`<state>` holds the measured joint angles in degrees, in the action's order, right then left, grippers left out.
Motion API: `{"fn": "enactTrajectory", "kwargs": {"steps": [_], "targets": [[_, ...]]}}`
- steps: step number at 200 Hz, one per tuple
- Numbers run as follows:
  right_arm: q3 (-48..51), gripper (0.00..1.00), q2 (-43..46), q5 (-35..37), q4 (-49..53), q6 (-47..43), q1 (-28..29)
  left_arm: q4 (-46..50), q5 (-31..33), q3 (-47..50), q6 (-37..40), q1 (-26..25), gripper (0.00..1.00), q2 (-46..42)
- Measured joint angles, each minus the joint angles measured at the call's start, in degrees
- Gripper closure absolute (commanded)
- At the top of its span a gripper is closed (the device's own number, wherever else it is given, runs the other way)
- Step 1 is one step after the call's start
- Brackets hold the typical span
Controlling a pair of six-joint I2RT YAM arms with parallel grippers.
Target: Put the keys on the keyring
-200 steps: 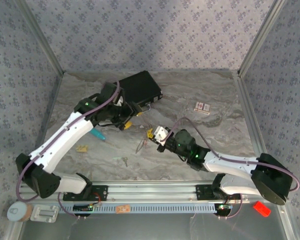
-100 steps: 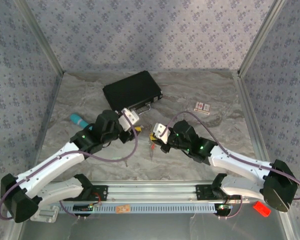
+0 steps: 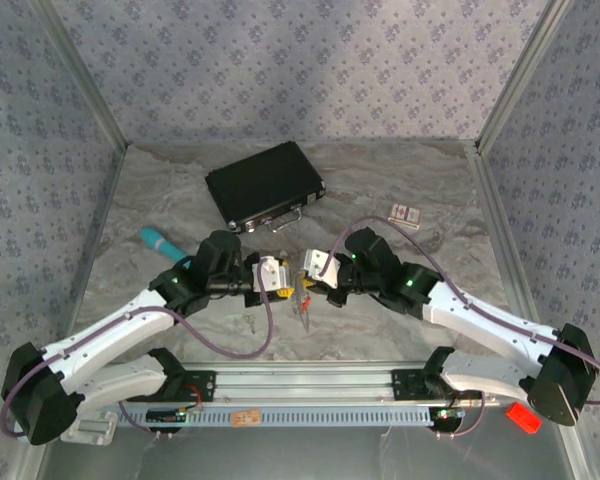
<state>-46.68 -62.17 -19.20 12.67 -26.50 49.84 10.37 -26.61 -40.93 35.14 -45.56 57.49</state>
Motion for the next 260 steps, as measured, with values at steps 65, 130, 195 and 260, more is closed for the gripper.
{"fn": "enactTrajectory", "kwargs": {"steps": [65, 130, 195, 260], "targets": [[-3.23, 1.00, -2.25, -1.36, 4.02, -1.95, 0.09, -4.39, -4.07, 1.09, -0.61, 0.02, 0.85, 1.92], [-3.96, 0.80, -2.86, -1.84, 5.92, -2.54, 0.37, -4.85, -4.04, 1.70, -0.72, 0.02, 1.00, 1.86], [1.42, 0.68, 3.52, -5.55, 0.44, -0.74, -2.89, -8.83, -3.56, 5.62, -2.89, 0.00, 1.00, 0.15], [1.64, 0.75, 0.17, -3.98, -0.31, -0.85, -0.28, -11.50, -3.58, 6.82, -5.25, 0.00, 1.00, -0.09]]}}
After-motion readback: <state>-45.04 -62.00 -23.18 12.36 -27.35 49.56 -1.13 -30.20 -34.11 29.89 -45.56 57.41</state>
